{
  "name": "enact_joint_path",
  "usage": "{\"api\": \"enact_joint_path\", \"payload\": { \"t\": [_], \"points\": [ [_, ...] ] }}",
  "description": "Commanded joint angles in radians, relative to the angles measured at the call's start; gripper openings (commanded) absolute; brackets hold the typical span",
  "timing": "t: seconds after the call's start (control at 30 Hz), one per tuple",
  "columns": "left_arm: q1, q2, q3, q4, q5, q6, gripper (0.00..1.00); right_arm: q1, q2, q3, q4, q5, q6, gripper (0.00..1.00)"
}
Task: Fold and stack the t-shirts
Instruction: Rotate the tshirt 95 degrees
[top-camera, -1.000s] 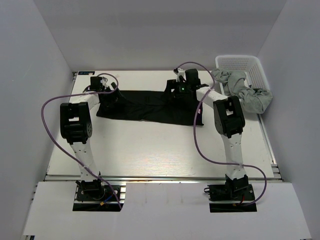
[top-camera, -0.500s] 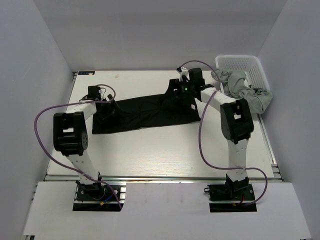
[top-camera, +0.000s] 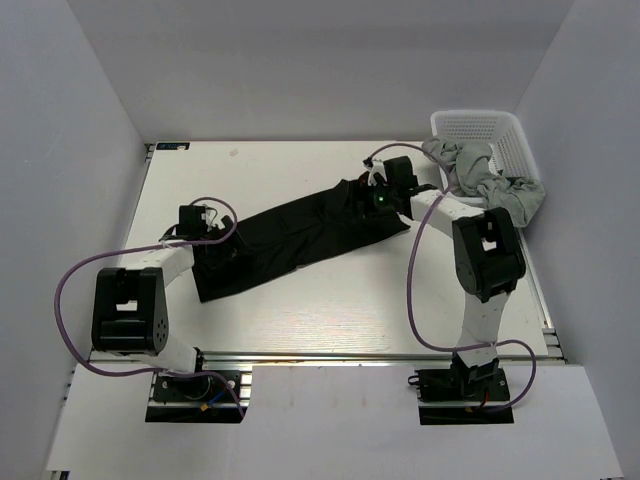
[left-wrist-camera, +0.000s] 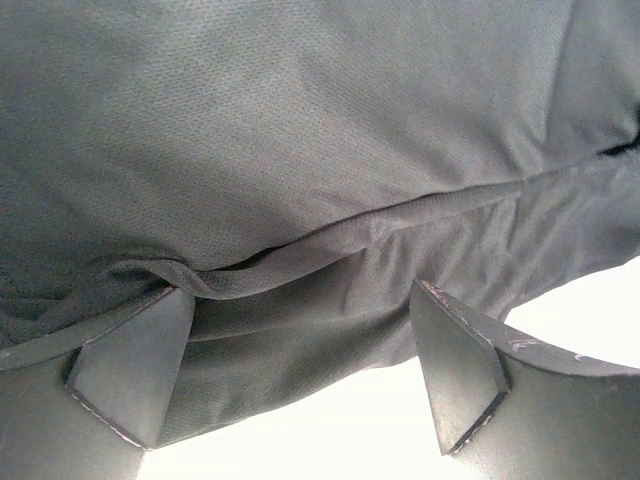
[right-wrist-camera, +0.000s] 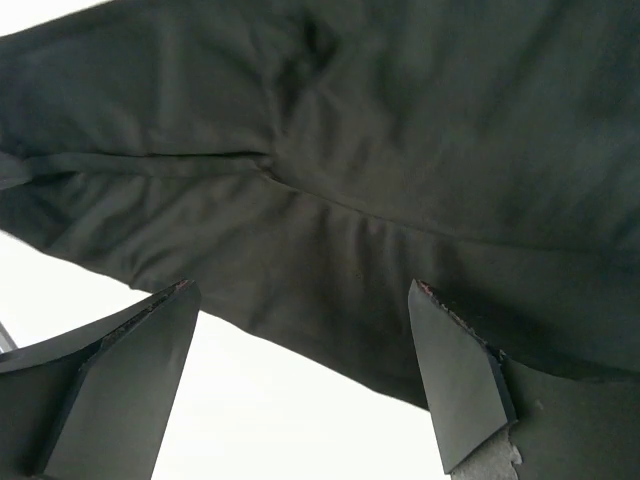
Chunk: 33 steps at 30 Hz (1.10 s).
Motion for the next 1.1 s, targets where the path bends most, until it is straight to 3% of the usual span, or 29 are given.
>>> {"api": "enact_joint_path", "payload": {
  "t": [0.0, 0.2, 0.4, 0.57, 0.7, 0.8, 0.93, 1.07],
  "points": [
    [-0.052, 0.061, -0.091, -0.141, 0.038, -0.026, 1.0, -0.006, 0.084, 0.053, -0.024, 0.028, 0.047, 0.9],
    [-0.127, 0.076, -0.12, -0.126, 0.107, -0.068, 1.0, -0.037, 0.324, 0.368, -0.166, 0.108, 0.069, 0.9],
    [-0.216, 0.096, -0.12, -0.199, 0.141, -0.088, 1.0, -0.083, 0.569, 0.7, -0.28, 0.067, 0.066, 0.9],
    [-0.306, 0.096, -0.08, -0.314, 0.22, 0.043, 1.0, -0.098, 0.72, 0.913, -0.271, -0.033, 0.054, 0.9],
    [-0.4, 0.096, -0.107, -0.252, 0.4, 0.128, 1.0, -0.092, 0.688, 0.898, -0.174, -0.046, 0.02, 0.9],
    [-0.445, 0.096, -0.063, -0.247, 0.414, 0.168, 1.0, -0.089, 0.639, 0.885, -0.189, -0.055, -0.008, 0.9],
    [-0.468, 0.072, 0.098, -0.277, 0.264, 0.188, 1.0, -0.08, 0.509, 0.81, -0.228, -0.032, -0.074, 0.9],
    [-0.468, 0.012, 0.15, -0.287, 0.218, 0.188, 1.0, -0.06, 0.412, 0.816, -0.304, 0.0, -0.164, 0.9]
  ]
}}
